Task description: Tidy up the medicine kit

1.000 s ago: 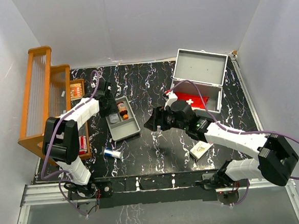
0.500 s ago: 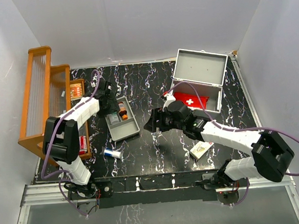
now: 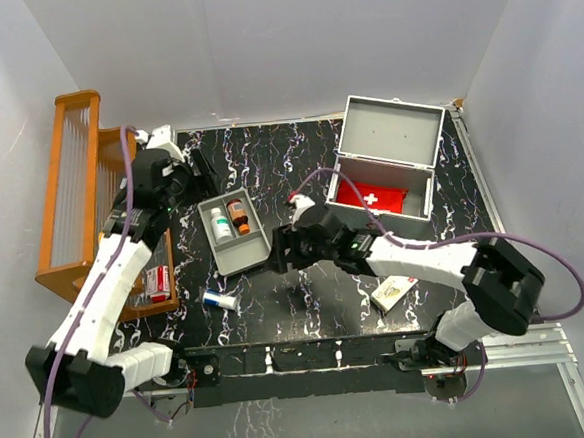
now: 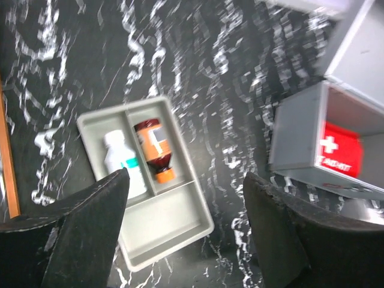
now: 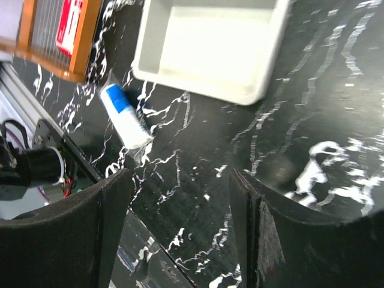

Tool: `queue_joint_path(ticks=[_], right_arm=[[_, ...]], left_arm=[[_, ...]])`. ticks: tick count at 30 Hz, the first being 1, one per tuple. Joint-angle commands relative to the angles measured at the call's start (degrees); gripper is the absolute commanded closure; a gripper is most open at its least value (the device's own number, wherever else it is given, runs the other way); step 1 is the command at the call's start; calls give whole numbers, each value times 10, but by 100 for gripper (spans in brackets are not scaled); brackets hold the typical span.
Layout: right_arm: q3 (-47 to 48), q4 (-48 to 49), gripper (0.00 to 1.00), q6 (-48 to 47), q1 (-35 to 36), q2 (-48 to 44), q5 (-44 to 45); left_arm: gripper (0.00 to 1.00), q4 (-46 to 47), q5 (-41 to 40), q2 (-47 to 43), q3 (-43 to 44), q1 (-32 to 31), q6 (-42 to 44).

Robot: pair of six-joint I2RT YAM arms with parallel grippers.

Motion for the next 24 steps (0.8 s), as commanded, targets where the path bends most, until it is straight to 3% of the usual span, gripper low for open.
queue_joint_path(ticks=[1, 6, 13, 24], right_arm=[[68, -8, 37, -33, 61, 53, 38], [129, -39, 41, -67, 120, 125, 61], [238, -91, 44, -107, 172, 240, 82], [387, -180, 51, -205, 187, 355, 74]], left_arm=[[23, 51, 53, -73, -1, 2, 34], [20, 72, 33, -131, 7, 2, 32], [13, 40, -91, -185, -20, 1, -9], [11, 7, -167, -225, -12, 2, -22]])
